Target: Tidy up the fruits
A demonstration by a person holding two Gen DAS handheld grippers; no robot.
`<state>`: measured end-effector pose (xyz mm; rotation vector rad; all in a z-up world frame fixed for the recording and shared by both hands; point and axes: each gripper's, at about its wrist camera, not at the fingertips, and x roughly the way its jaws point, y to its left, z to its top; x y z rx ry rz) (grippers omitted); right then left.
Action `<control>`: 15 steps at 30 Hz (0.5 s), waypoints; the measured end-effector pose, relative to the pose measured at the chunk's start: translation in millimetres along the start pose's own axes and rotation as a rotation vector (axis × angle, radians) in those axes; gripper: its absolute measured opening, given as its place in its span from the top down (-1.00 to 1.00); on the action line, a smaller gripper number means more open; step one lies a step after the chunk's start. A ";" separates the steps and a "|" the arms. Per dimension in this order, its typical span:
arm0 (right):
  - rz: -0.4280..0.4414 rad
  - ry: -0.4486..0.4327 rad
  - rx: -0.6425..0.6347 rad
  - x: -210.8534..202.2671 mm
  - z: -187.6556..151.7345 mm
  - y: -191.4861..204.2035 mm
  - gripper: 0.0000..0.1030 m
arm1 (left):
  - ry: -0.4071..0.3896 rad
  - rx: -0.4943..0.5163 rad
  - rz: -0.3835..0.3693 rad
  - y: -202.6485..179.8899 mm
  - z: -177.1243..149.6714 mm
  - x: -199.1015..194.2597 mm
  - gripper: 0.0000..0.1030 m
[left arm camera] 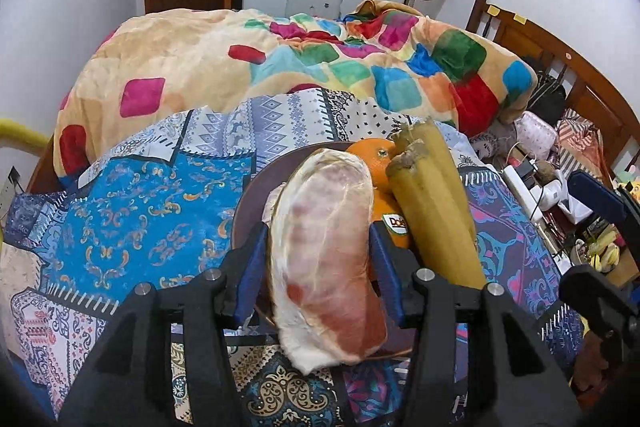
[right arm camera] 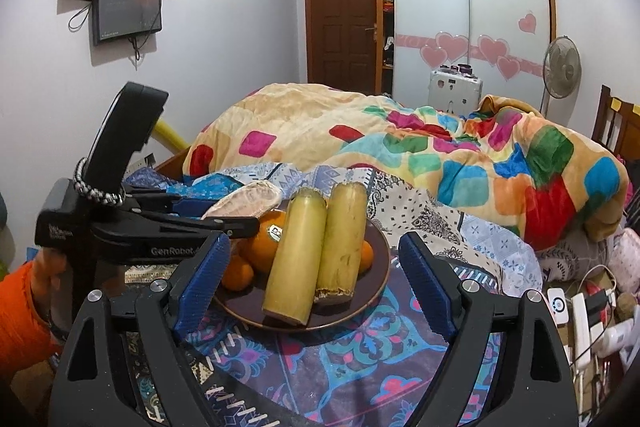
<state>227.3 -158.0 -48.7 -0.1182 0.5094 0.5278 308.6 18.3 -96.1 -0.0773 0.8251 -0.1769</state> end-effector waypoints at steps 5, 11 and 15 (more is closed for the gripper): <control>0.000 0.006 0.009 2.3 -0.6 0.9 -0.64 | -0.007 0.032 0.022 -2.0 -2.1 -3.4 0.02; -0.003 0.003 0.023 -4.9 2.7 1.9 -0.64 | -0.056 0.031 0.014 -2.1 -7.8 -29.5 0.02; -0.011 -0.031 0.031 -26.0 10.0 5.4 -0.64 | -0.103 0.042 0.021 -8.7 -13.2 -64.6 0.02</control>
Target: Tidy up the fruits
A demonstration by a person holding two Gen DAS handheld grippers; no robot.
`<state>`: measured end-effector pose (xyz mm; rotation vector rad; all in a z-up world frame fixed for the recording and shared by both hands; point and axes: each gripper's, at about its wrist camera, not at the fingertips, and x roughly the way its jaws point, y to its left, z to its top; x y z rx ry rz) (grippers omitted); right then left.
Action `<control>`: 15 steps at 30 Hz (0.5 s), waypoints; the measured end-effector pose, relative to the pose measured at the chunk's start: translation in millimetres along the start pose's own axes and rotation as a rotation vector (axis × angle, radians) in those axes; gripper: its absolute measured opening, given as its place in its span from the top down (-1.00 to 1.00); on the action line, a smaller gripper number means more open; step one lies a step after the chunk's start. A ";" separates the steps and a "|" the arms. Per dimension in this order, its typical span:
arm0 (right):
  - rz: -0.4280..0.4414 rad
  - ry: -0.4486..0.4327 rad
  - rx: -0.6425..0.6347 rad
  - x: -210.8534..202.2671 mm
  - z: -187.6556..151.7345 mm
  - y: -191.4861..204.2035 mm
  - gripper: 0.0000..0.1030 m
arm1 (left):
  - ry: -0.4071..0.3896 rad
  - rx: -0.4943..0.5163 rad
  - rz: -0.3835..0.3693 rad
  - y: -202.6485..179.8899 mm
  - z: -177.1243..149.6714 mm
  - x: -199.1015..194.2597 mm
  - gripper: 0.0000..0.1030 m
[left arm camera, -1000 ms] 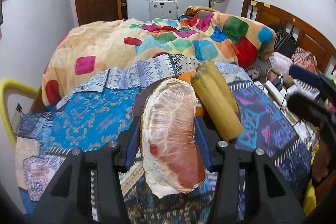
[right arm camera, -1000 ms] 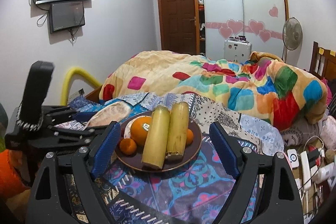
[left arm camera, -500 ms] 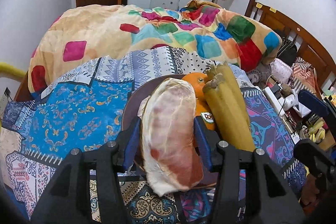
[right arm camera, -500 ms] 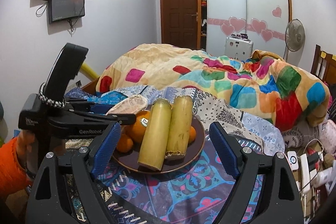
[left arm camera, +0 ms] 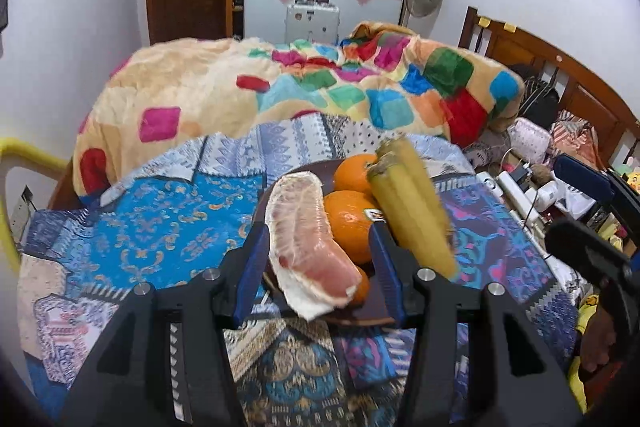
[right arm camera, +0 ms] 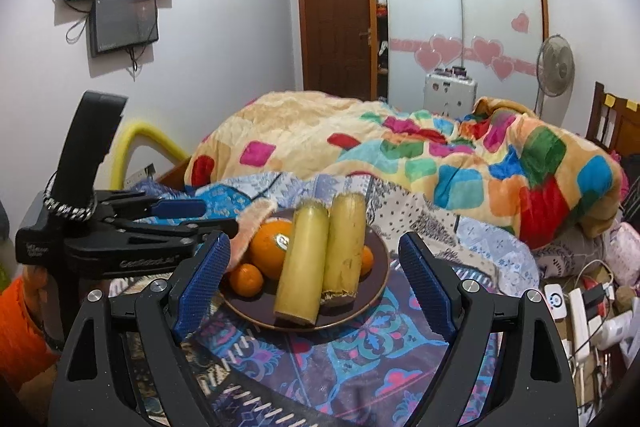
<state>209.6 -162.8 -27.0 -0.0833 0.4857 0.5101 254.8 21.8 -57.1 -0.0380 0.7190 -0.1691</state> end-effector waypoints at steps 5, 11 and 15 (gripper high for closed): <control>-0.004 -0.065 -0.007 -43.2 11.9 12.6 -0.64 | -0.126 0.020 0.015 -16.6 -2.5 -71.5 0.02; -0.013 -0.205 -0.006 -114.0 21.0 31.8 -0.64 | -0.304 0.021 0.047 -43.0 -17.4 -168.4 -0.03; -0.012 -0.290 0.011 -159.6 19.6 44.5 -0.64 | -0.396 0.014 0.074 -56.9 -31.3 -220.3 -0.04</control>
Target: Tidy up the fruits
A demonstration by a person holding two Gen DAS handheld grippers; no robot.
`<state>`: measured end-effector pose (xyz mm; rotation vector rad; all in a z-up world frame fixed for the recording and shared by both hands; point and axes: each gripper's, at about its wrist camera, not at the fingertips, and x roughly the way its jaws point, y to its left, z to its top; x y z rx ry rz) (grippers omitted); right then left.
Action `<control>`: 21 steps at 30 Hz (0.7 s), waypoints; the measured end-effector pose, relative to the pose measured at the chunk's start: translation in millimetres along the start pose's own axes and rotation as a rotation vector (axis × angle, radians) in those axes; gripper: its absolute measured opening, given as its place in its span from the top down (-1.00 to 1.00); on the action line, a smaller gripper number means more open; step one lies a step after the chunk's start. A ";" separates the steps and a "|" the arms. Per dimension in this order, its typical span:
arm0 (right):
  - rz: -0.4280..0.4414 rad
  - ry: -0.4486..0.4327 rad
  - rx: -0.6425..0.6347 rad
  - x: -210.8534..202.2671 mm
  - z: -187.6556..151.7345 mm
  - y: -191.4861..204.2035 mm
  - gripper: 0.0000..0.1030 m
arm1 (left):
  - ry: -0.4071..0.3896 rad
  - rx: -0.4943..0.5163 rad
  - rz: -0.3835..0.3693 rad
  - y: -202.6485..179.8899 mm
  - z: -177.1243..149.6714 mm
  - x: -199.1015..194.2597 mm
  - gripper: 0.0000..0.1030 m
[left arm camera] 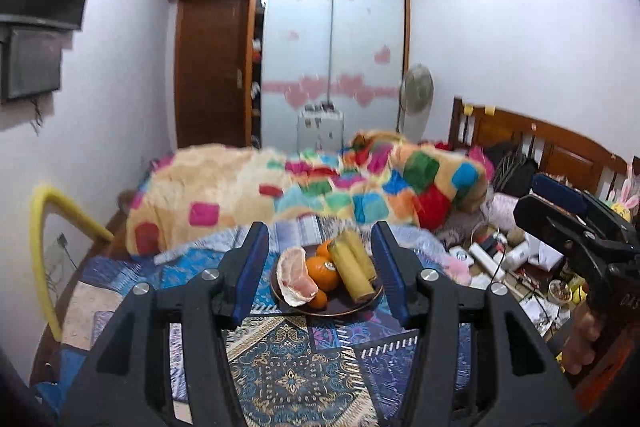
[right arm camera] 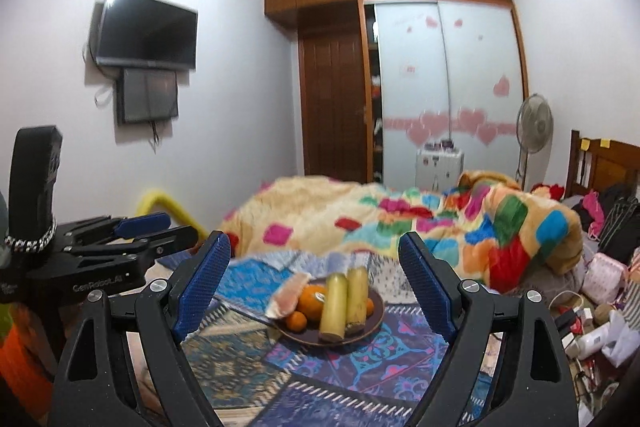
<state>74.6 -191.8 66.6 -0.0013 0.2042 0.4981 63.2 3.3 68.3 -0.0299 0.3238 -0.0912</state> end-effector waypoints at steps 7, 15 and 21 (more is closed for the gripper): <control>0.001 -0.070 0.001 -48.0 6.4 19.8 -0.67 | -0.119 0.007 0.063 -12.6 -4.2 -68.9 -0.40; -0.038 -0.121 -0.018 -76.5 -4.1 35.8 -1.00 | -0.153 0.000 0.085 -20.9 -16.3 -100.4 -0.89; -0.031 -0.112 -0.017 -81.6 -9.8 38.6 -1.00 | -0.153 -0.005 0.099 -20.4 -22.5 -110.2 -1.00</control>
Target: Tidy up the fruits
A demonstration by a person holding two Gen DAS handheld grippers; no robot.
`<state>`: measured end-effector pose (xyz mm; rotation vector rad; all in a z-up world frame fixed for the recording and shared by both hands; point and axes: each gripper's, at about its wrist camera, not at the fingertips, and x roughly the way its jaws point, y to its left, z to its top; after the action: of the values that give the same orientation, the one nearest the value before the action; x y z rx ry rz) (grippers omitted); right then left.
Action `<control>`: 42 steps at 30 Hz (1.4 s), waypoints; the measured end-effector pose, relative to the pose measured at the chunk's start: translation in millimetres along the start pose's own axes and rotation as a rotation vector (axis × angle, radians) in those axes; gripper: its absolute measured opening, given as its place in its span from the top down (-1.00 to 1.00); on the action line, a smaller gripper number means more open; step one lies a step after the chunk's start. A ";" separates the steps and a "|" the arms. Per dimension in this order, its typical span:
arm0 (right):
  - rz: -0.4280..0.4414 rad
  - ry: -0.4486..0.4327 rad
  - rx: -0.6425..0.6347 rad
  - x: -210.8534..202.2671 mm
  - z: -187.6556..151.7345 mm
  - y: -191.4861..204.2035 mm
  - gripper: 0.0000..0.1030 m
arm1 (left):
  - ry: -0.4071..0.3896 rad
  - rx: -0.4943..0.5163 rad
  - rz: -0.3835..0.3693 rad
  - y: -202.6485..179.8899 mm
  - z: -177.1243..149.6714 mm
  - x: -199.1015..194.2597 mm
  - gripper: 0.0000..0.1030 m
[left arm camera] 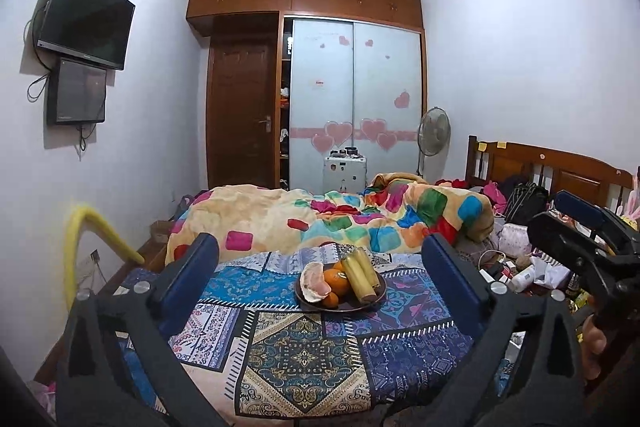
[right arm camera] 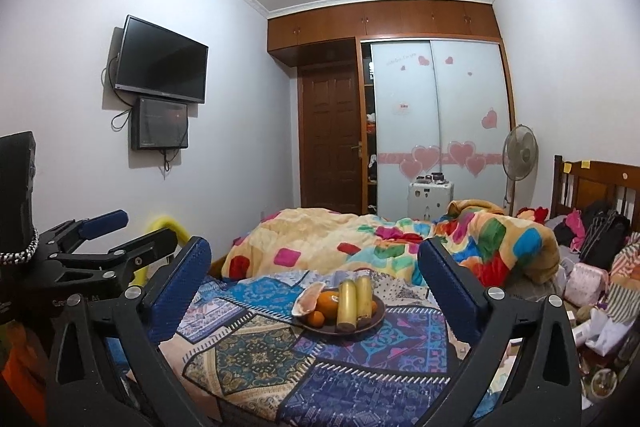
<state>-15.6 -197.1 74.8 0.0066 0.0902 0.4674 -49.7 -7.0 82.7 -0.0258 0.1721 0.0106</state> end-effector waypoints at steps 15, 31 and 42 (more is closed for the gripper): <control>-0.013 0.002 0.007 -2.3 -5.6 -3.5 -1.00 | 0.000 0.015 0.014 -3.1 -5.9 0.4 -1.00; -0.020 0.011 0.011 -2.2 -5.7 -6.4 -1.00 | -0.003 0.026 0.010 -7.9 -6.1 2.4 -1.00; -0.022 0.015 0.014 -2.0 -5.6 -8.3 -1.00 | 0.000 0.030 0.003 -9.1 -6.3 5.1 -1.00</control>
<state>-14.1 -205.5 69.2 0.0155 0.1081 0.4448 -45.6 -16.2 75.9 0.0039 0.1723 0.0107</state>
